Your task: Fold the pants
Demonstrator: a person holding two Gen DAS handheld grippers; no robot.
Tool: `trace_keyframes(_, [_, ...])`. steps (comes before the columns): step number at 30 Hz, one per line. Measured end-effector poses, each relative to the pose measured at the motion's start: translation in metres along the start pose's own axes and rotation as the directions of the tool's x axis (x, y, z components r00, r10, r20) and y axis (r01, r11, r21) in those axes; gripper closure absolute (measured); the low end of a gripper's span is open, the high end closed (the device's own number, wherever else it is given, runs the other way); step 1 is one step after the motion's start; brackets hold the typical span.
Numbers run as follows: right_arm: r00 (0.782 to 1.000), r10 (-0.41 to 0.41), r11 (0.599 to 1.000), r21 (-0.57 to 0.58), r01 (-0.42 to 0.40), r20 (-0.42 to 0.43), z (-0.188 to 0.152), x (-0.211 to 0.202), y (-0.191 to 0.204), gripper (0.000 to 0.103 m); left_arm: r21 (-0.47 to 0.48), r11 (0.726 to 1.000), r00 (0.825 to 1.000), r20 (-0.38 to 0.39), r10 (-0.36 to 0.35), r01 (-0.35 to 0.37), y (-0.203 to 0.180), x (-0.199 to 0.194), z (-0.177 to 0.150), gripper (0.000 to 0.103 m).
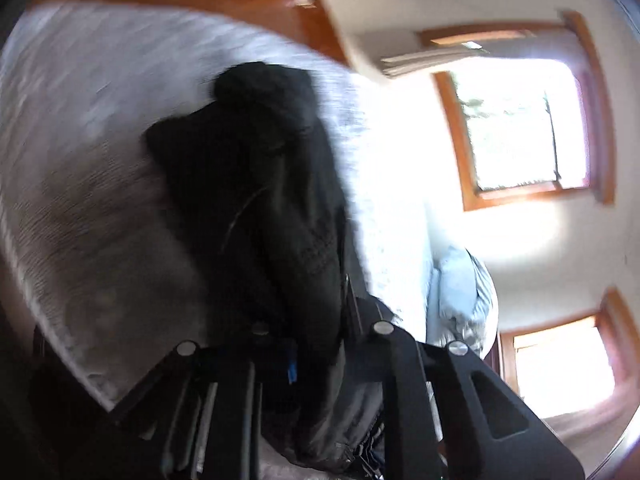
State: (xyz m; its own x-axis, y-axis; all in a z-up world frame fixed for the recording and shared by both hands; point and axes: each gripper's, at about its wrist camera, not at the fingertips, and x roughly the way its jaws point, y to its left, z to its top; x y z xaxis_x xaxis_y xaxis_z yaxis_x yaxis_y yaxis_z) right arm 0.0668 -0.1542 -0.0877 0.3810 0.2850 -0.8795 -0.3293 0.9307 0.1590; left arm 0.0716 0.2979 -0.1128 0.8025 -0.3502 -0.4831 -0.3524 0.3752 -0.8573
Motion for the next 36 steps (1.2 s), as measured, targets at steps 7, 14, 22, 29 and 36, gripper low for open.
trace_keyframes(7, [0.998, 0.041, 0.996, 0.076, -0.045, 0.054, 0.001, -0.021, -0.017, 0.012, 0.343, 0.939, 0.999, -0.029, -0.02, 0.029, -0.103, 0.013, -0.039, 0.084])
trace_keyframes(14, [0.99, 0.007, 0.982, 0.188, -0.034, 0.143, -0.005, -0.051, -0.058, 0.012, 0.535, 0.842, 0.987, -0.157, 0.027, 0.062, -0.159, 0.054, -0.097, 0.08])
trace_keyframes(22, [0.986, -0.056, 0.964, 0.266, 0.012, 0.158, -0.024, -0.064, -0.097, 0.012, 0.672, 0.736, 0.933, -0.311, 0.183, 0.079, -0.177, 0.115, -0.168, 0.079])
trace_keyframes(29, [0.986, -0.049, 0.956, 0.292, 0.0, 0.159, -0.033, -0.065, -0.109, 0.011, 0.696, 0.714, 0.868, -0.398, 0.298, 0.074, -0.174, 0.171, -0.204, 0.063])
trace_keyframes(36, [0.987, -0.043, 0.958, 0.286, -0.003, 0.153, -0.032, -0.06, -0.105, 0.011, 0.747, 0.664, 0.849, -0.371, 0.377, 0.032, -0.183, 0.184, -0.217, 0.032])
